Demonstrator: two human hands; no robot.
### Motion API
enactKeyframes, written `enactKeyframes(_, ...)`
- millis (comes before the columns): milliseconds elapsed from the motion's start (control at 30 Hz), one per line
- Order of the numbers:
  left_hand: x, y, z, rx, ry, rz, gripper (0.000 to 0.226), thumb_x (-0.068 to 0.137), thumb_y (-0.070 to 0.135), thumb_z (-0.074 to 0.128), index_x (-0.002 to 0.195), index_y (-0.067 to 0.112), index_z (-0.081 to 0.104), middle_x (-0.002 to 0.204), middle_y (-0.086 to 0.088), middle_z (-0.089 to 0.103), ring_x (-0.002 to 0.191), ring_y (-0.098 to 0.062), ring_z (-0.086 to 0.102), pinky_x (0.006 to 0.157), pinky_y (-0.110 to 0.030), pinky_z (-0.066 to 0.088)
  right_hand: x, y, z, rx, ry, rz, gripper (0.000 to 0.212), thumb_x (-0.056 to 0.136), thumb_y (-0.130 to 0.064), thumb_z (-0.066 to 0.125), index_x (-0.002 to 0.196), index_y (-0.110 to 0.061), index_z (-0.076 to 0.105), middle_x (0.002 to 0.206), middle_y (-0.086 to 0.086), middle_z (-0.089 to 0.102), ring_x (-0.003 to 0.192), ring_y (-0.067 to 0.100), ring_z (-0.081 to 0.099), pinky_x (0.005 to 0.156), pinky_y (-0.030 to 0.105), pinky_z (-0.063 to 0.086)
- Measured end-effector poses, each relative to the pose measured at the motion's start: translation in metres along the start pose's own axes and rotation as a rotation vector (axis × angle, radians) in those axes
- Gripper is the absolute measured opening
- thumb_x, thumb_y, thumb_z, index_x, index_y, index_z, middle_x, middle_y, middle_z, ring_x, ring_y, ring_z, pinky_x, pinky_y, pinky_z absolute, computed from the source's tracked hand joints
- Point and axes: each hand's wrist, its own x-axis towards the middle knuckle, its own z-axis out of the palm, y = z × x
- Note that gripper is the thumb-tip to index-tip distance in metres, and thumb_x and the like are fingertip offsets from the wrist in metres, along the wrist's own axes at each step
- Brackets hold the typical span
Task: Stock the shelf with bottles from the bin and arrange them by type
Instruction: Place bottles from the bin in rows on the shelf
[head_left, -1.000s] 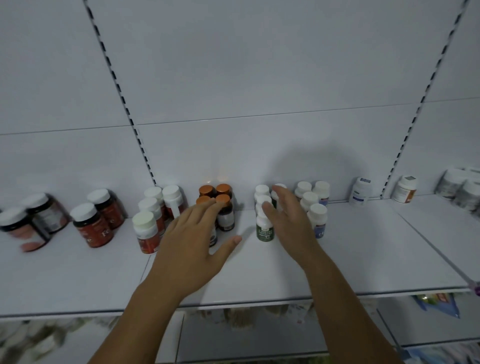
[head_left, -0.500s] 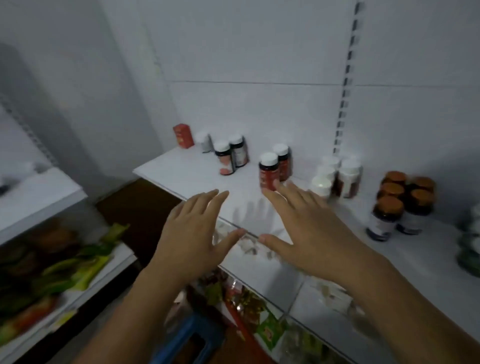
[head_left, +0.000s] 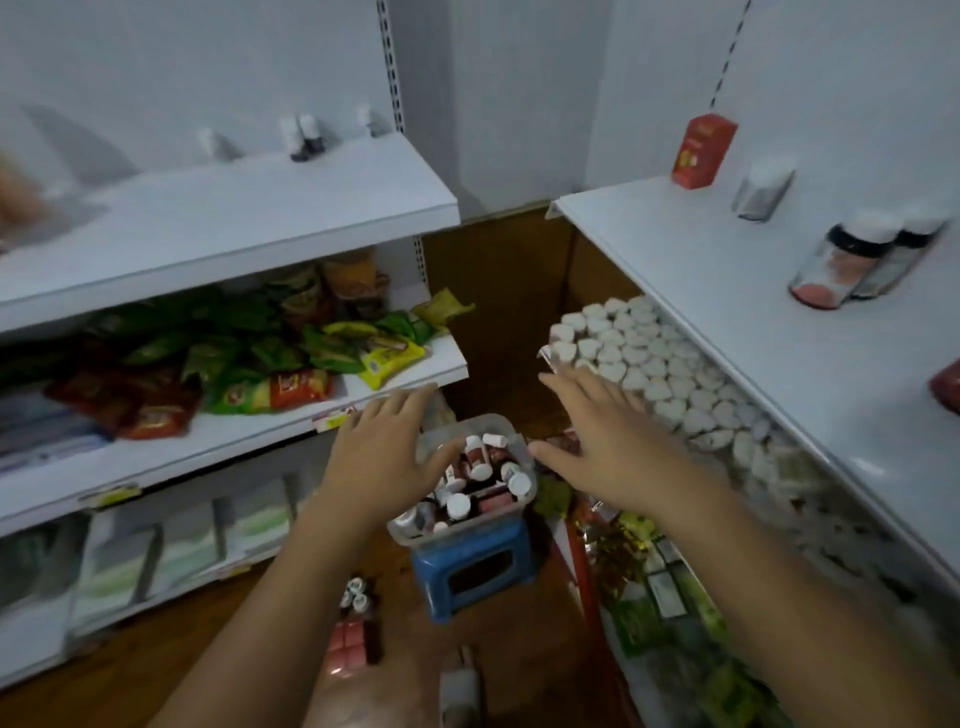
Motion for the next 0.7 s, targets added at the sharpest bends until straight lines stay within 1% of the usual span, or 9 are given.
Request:
enactKeyframes(133,0.041,-0.057,0.039,-0.095,-0.084,-0.06,0.079,0.096,0.077,0.043,0.159,0.031,0.032,0.156,0.002,0.049,0.142,-0.025,0.047,0.111,-0.051,0.046,0.069,-0.01,0.052,0.059,-0.08,0.046,0.075,0.097,-0.059,0.057,0.161,-0.03,0.028,0.168,-0.003,0.026,0.152,0.022,0.028,0.122,0.047,0.032)
enactKeyframes(233,0.074,-0.094,0.088,-0.199,-0.201,-0.123,0.079,0.093,0.077,0.04,0.153,0.025,0.041,0.146,-0.003,0.057,0.132,-0.028,0.057,0.1,-0.049,0.054,0.115,-0.01,0.098,0.217,-0.146,0.163,0.065,0.098,-0.049,0.064,0.154,-0.026,0.041,0.151,0.0,0.046,0.137,0.022,0.048,0.103,0.035,0.043)
enactKeyframes(333,0.103,-0.113,0.146,-0.401,-0.363,-0.222,0.069,0.099,0.057,0.059,0.153,0.018,0.045,0.147,-0.009,0.058,0.13,-0.029,0.059,0.105,-0.044,0.052,0.153,-0.005,0.146,0.402,-0.224,0.335,0.057,0.099,-0.038,0.068,0.149,-0.021,0.048,0.145,0.001,0.055,0.134,0.023,0.053,0.095,0.028,0.04)
enactKeyframes(433,0.135,-0.118,0.208,-0.513,-0.499,-0.291,0.055,0.102,0.038,0.064,0.148,0.009,0.052,0.141,-0.012,0.063,0.127,-0.03,0.061,0.103,-0.035,0.05,0.187,0.011,0.206,0.407,-0.287,0.437,0.044,0.098,-0.037,0.069,0.137,-0.022,0.058,0.131,0.003,0.066,0.122,0.027,0.062,0.093,0.036,0.05)
enactKeyframes(500,0.156,-0.121,0.245,-0.544,-0.594,-0.3,0.03,0.105,0.031,0.061,0.128,0.013,0.059,0.116,-0.006,0.068,0.109,-0.025,0.064,0.089,-0.032,0.05,0.206,0.024,0.25,0.353,-0.354,0.463,0.039,0.093,-0.043,0.07,0.128,-0.028,0.06,0.117,0.0,0.07,0.107,0.027,0.066,0.086,0.039,0.055)
enactKeyframes(567,0.179,-0.127,0.282,-0.566,-0.639,-0.318,0.013,0.107,0.027,0.057,0.111,0.014,0.058,0.098,-0.003,0.064,0.091,-0.019,0.061,0.081,-0.031,0.046,0.226,0.04,0.297,0.318,-0.385,0.475,0.05,0.085,-0.053,0.068,0.129,-0.032,0.056,0.116,-0.002,0.07,0.105,0.028,0.067,0.087,0.043,0.057)
enactKeyframes(600,0.19,-0.13,0.3,-0.583,-0.656,-0.351,0.016,0.108,0.026,0.056,0.111,0.011,0.06,0.102,-0.007,0.065,0.091,-0.021,0.062,0.084,-0.033,0.048,0.237,0.048,0.319,0.299,-0.396,0.478,0.058,0.08,-0.058,0.066,0.131,-0.032,0.054,0.118,-0.001,0.069,0.106,0.029,0.067,0.088,0.045,0.058)
enactKeyframes(667,0.208,-0.135,0.332,-0.613,-0.664,-0.444,0.031,0.105,0.03,0.06,0.12,0.004,0.066,0.116,-0.015,0.069,0.105,-0.026,0.066,0.085,-0.033,0.051,0.26,0.063,0.361,0.279,-0.394,0.505,0.071,0.073,-0.067,0.06,0.132,-0.029,0.05,0.125,0.003,0.067,0.11,0.032,0.065,0.091,0.048,0.058)
enactKeyframes(700,0.215,-0.137,0.347,-0.637,-0.671,-0.495,0.036,0.102,0.035,0.064,0.118,0.003,0.066,0.114,-0.015,0.07,0.104,-0.028,0.067,0.084,-0.035,0.053,0.27,0.064,0.369,0.248,-0.385,0.517,0.076,0.073,-0.071,0.058,0.134,-0.028,0.048,0.13,0.006,0.064,0.115,0.034,0.063,0.094,0.05,0.056)
